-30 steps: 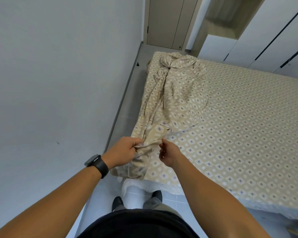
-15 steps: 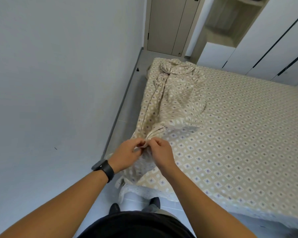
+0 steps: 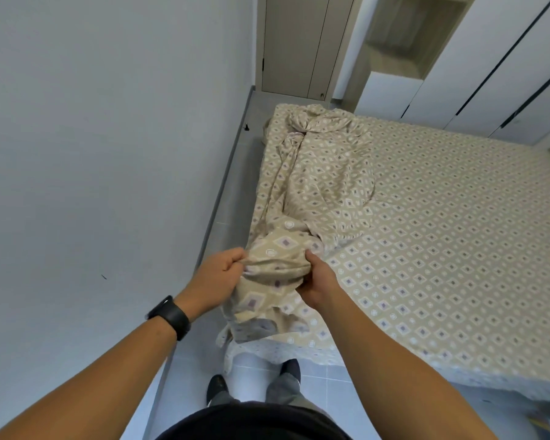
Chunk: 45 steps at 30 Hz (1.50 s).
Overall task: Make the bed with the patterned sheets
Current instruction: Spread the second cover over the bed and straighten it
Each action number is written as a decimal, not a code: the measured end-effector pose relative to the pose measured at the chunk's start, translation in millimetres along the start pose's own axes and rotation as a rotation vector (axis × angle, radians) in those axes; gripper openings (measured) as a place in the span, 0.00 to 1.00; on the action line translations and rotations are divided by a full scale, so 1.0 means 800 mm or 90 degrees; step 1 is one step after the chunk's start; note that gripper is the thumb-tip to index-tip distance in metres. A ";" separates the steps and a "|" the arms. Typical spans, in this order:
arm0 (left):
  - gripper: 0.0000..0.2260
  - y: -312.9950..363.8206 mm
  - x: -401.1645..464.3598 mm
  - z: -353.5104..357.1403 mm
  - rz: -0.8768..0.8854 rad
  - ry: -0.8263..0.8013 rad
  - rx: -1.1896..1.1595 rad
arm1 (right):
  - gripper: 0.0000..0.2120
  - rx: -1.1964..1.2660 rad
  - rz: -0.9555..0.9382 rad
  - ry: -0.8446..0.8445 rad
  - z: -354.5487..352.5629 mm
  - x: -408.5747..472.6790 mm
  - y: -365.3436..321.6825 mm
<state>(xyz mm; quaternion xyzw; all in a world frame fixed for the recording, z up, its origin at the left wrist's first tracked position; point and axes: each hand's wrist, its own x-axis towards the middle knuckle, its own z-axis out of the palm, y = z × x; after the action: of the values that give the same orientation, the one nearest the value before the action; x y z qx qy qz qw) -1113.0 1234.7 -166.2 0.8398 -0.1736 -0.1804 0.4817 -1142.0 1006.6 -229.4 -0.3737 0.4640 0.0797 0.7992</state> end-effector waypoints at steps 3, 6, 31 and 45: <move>0.12 -0.020 -0.003 -0.020 -0.019 0.092 0.086 | 0.18 -0.192 -0.184 0.089 -0.006 -0.038 -0.007; 0.13 -0.016 -0.006 -0.023 -0.034 0.090 0.134 | 0.21 -0.255 -0.361 0.127 0.000 -0.085 -0.011; 0.12 0.030 -0.026 -0.007 0.062 -0.076 0.199 | 0.14 0.232 -0.038 -0.026 -0.018 -0.087 -0.002; 0.29 0.071 -0.055 0.048 0.214 -0.242 0.069 | 0.26 -0.215 -0.525 0.058 -0.042 -0.224 0.025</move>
<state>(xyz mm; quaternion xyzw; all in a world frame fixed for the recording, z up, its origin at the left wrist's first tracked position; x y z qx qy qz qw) -1176.5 1199.6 -128.5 0.7745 -0.4076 -0.2432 0.4181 -1274.2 1037.1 -106.0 -0.6560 0.2914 -0.1874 0.6705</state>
